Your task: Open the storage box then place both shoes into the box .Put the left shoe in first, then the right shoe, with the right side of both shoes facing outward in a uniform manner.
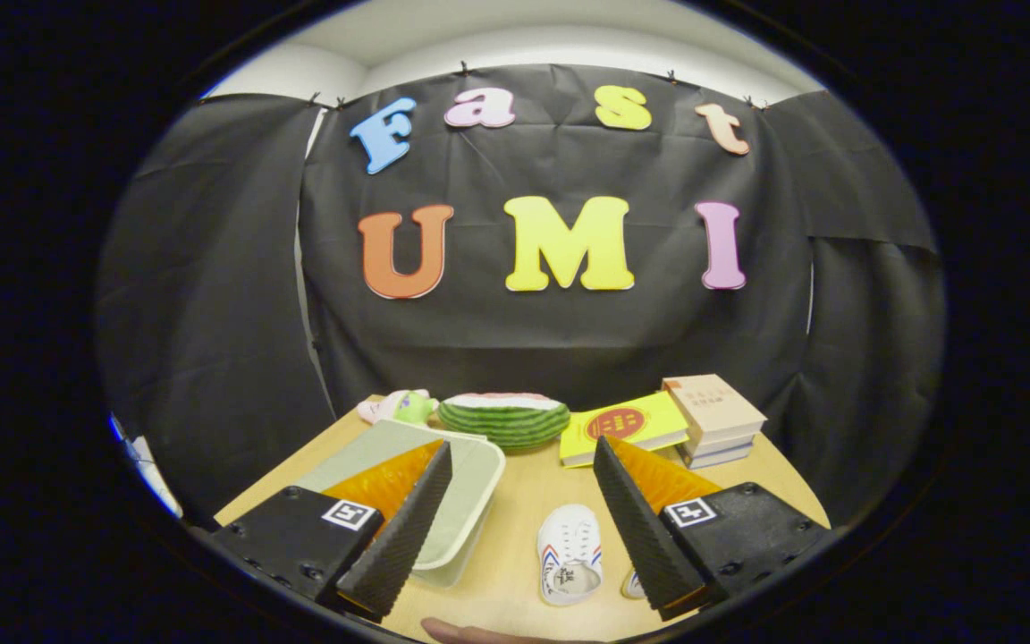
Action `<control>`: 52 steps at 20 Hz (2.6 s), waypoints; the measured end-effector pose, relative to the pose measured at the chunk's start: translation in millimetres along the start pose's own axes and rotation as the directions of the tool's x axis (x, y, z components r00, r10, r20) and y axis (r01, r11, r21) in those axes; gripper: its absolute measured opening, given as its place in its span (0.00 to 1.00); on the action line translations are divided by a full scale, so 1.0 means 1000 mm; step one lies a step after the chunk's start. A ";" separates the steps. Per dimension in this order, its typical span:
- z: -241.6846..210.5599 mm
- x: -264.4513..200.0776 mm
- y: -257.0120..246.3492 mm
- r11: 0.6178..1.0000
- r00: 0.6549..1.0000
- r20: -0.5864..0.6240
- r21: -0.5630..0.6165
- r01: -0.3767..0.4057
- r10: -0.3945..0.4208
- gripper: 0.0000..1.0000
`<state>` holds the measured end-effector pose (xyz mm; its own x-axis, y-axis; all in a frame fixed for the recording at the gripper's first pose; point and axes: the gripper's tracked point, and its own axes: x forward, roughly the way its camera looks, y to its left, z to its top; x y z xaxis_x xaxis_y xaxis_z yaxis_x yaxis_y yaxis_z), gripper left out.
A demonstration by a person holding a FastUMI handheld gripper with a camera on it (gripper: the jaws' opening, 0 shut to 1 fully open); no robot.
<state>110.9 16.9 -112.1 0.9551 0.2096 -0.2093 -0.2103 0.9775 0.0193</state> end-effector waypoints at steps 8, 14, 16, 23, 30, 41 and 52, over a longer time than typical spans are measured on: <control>-0.053 0.056 0.029 0.959 0.944 -0.190 0.134 -0.248 0.271 1.00; -0.087 0.088 0.032 0.832 0.822 -0.295 0.442 -0.335 0.487 0.99; -0.098 0.104 0.022 0.786 0.797 -0.298 0.528 -0.321 0.525 0.96; -0.122 0.128 0.027 0.415 0.616 -0.191 0.877 -0.242 0.764 0.87; -0.117 0.106 0.056 0.244 0.470 -0.081 0.923 -0.298 0.879 0.56; -0.077 0.098 0.057 0.280 0.479 -0.103 0.906 -0.316 0.872 0.05; -0.029 0.090 0.115 0.293 0.576 -0.101 0.923 -0.251 0.811 0.05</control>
<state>167.0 147.1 -156.9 0.3585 0.9110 -0.2039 -0.1089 0.2577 0.9601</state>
